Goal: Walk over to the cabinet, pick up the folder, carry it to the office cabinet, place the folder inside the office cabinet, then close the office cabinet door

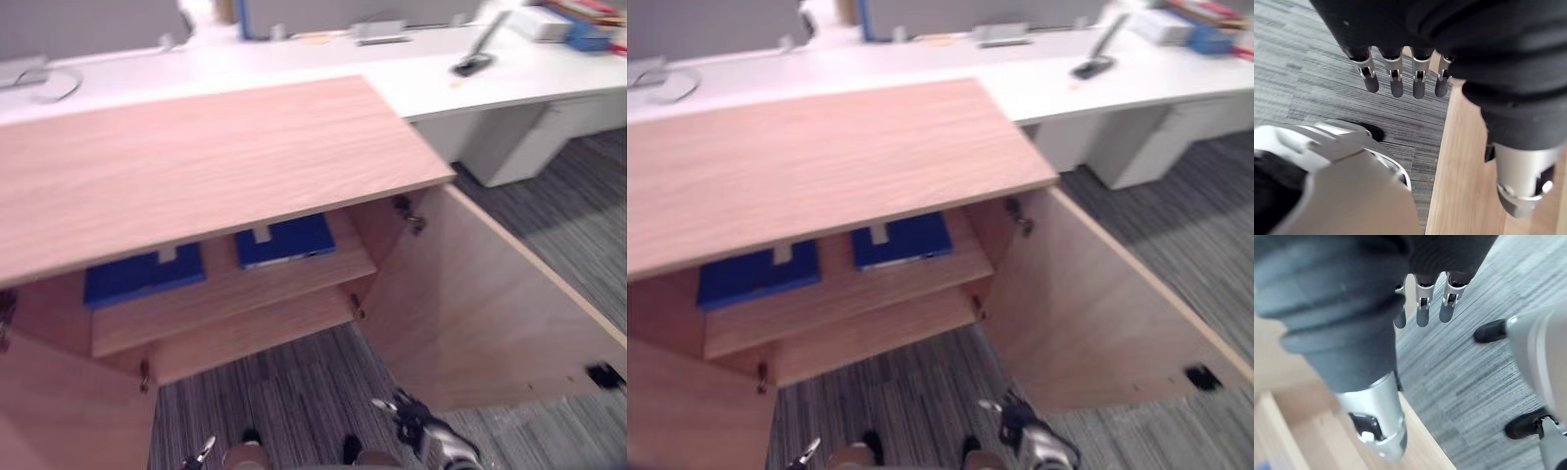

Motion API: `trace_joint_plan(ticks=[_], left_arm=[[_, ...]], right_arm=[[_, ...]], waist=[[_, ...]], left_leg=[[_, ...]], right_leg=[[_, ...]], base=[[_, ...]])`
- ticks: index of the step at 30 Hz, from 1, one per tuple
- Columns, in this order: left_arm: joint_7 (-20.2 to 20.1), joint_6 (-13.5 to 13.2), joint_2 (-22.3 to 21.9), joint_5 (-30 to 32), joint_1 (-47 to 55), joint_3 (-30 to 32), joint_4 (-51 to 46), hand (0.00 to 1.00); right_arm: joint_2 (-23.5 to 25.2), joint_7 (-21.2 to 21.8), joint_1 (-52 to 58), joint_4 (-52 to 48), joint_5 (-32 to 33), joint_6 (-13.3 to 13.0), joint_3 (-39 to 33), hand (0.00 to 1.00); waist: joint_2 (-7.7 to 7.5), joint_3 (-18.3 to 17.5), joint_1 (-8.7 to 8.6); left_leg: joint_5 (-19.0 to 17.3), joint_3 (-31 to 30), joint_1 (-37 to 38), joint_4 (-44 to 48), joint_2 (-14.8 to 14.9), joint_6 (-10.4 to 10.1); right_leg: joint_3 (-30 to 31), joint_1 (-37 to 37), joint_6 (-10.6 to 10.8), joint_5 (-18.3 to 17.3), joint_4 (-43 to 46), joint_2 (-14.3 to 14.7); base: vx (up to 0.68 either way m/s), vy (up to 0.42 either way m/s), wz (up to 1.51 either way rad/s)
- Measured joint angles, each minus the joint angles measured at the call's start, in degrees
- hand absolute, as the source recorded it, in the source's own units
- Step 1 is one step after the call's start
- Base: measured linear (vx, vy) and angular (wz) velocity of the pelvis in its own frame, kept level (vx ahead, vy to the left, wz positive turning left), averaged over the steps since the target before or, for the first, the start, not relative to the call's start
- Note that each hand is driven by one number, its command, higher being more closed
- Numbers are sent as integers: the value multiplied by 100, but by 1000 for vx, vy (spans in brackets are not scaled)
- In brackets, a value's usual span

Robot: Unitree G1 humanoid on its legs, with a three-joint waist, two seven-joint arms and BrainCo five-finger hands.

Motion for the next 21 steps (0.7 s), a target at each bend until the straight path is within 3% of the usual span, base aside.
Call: trace_joint_plan(ticks=[3, 5, 6, 7, 9, 10, 11, 13, 14, 15, 16, 17, 19, 21], left_arm=[[138, 30, 15, 391, -155, -1, 79, 0], [172, 39, -3, 473, -291, -56, 61, 0], [183, 39, -63, 483, -364, -82, 47, 0], [194, 39, -158, 481, -437, -173, 38, 0], [215, 38, -250, 443, -496, -295, 32, 0], [217, 36, -260, 438, -509, -348, 32, 0], [219, 30, -231, 418, -561, -496, 18, 0], [223, 36, -213, 362, -680, -794, 83, 0], [223, 26, -247, 343, -686, -1040, 50, 0], [220, 21, -335, 341, -680, -1162, 46, 0], [208, -17, -307, 353, -735, -1296, -22, 0], [221, -19, -255, 344, -789, -1317, 12, 0], [255, 3, -233, 348, -788, -1464, 229, 0], [262, 3, -315, 343, -849, -1649, 224, 0]], right_arm=[[101, -177, 435, -324, 186, -8, -310, 0], [217, -246, 563, -531, 314, -6, -425, 0], [273, -311, 564, -597, 435, -7, -534, 0], [267, -367, 580, -634, 563, -9, -550, 0], [291, -411, 614, -638, 608, -11, -579, 0], [310, -413, 621, -634, 610, -10, -610, 0], [358, -426, 617, -633, 613, -12, -751, 0], [303, -480, 564, -613, 669, -33, -942, 0], [248, -522, 531, -617, 739, -34, -975, 0], [148, -538, 490, -615, 781, -34, -995, 0], [139, -556, 389, -528, 799, -47, -1015, 0], [132, -558, 265, -411, 795, -37, -1022, 0], [94, -569, 85, -344, 803, -55, -1045, 0], [28, -582, 23, -342, 803, -50, -1170, 0]], waist=[[18, -21, -59], [82, -28, -152], [80, -21, -164], [143, -31, -172], [217, -70, -223], [213, -76, -245], [103, -87, -267], [107, -35, -346], [171, -69, -248], [369, -112, -221], [85, -76, -307], [80, -37, -224], [175, -103, -254], [187, -88, -305]], left_leg=[[-19, 571, 466, -305, -38, 33], [-8, 1178, 586, -324, 84, 194], [22, 1568, 735, -370, 88, 243], [30, 1931, 855, -373, 138, 229], [92, 2360, 1026, -321, 316, 104], [90, 2470, 1082, -321, 361, 90], [108, 2667, 1221, -304, 360, -46], [68, 2262, 1249, -469, 248, -154], [10, 2251, 1296, -681, 74, -59], [-89, 2222, 1285, -810, 119, 73], [73, 2135, 1367, -800, -31, -132], [91, 2138, 1473, -819, -4, -170], [84, 2133, 1545, -873, 180, -157], [89, 2108, 1533, -916, 213, -167]], right_leg=[[10, -110, -104, 346, -13, 109], [-985, -279, -422, 513, -38, 88], [-2356, -348, -722, 158, 316, -168], [-3358, -367, -831, -93, 712, -481], [-4098, -258, -845, -261, 1227, -847], [-4172, -248, -789, -327, 1359, -957], [-4192, -246, -732, -467, 1457, -1166], [-4026, -232, -603, -510, 1109, -779], [-4218, -198, -333, -740, 879, -643], [-4469, -135, -364, -843, 1136, -676], [-4357, -102, -519, -884, 1412, -1103], [-4342, -153, -501, -651, 1480, -1037], [-4167, -13, -495, -575, 1040, -575], [-4155, -44, -541, -547, 1020, -504]], base=[[-139, 82, -148], [-161, -46, -149], [-121, -82, -150], [-101, -73, -148], [-40, -58, -117], [3, -116, -114], [-3, -156, -98], [-41, -137, -95], [-48, -17, -80], [-15, 46, -74], [22, 42, -64], [32, -44, -85], [-8, -134, -78], [6, -67, -16]])
